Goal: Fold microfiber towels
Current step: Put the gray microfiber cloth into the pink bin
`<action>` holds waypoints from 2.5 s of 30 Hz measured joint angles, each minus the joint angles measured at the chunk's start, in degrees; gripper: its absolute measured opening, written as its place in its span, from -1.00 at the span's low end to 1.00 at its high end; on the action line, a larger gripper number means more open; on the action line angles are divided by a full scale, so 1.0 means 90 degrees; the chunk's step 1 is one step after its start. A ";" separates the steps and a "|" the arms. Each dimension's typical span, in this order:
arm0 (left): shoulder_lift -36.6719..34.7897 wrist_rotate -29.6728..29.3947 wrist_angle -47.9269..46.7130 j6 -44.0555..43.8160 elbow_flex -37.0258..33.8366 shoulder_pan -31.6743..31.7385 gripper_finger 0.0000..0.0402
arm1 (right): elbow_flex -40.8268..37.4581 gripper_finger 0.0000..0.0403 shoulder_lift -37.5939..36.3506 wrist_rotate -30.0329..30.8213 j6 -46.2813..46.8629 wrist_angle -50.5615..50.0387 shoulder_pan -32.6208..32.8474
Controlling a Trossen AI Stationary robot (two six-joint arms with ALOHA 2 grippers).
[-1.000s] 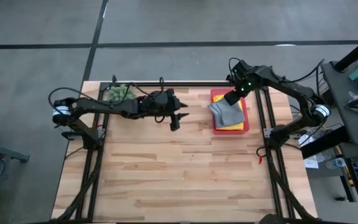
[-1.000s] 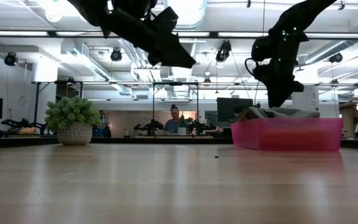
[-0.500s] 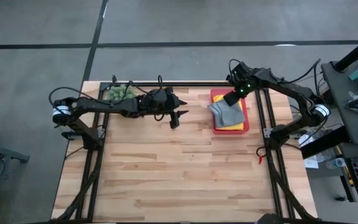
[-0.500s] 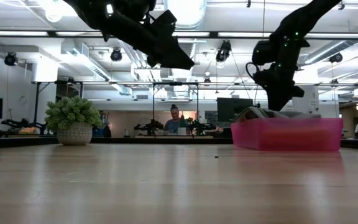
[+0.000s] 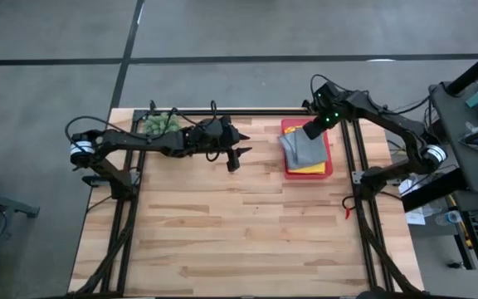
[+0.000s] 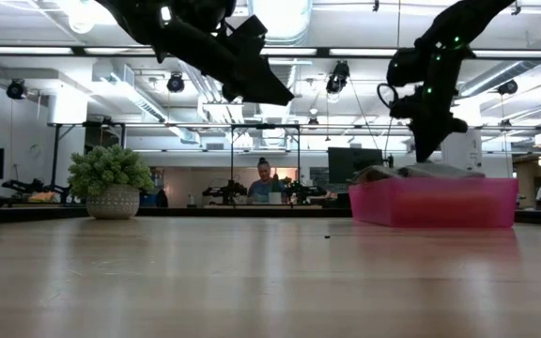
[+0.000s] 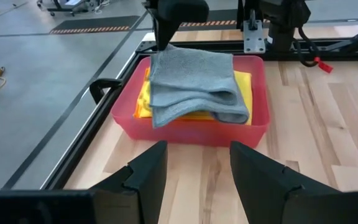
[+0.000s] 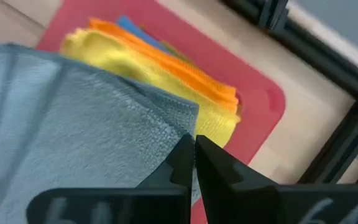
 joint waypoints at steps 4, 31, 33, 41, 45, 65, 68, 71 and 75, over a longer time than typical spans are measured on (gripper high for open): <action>0.0000 -0.0005 0.0086 0.0002 0.0000 0.0000 -0.20 | 0.0031 -0.96 -0.0082 -0.0002 0.0045 -0.0029 0.0019; 0.0005 -0.0027 0.0179 -0.0002 -0.0049 0.0000 -0.20 | 0.0533 -0.13 -0.0074 0.0110 0.0877 0.0364 0.0524; 0.0005 -0.0027 0.0181 -0.0002 -0.0080 0.0000 -0.20 | 0.0497 -0.08 -0.0052 0.0110 0.1055 0.0519 0.0790; 0.0005 -0.0027 0.0177 -0.0001 -0.0104 0.0000 -0.20 | 0.0480 -0.10 0.0479 0.0166 0.1541 0.0796 0.1509; 0.0005 -0.0027 0.0175 0.0000 -0.0104 0.0000 -0.20 | 0.0473 -0.15 0.0916 0.0461 0.1677 0.0797 0.1551; 0.0005 -0.0024 0.0153 0.0000 -0.0104 0.0000 -0.20 | 0.0470 -0.57 0.1557 0.1346 0.1707 0.0958 0.1549; 0.0005 -0.0024 0.0156 0.0000 -0.0104 0.0000 -0.20 | 0.0470 -0.82 0.1538 0.1346 0.1649 0.0952 0.1559; 0.0007 -0.0024 0.0156 0.0000 -0.0104 0.0000 -0.20 | 0.0470 -0.93 0.1538 0.1329 0.1546 0.0932 0.1564; 0.0005 -0.0024 0.0160 0.0000 -0.0104 0.0000 -0.20 | 0.0468 -0.95 0.1494 0.1327 0.1542 0.0932 0.1591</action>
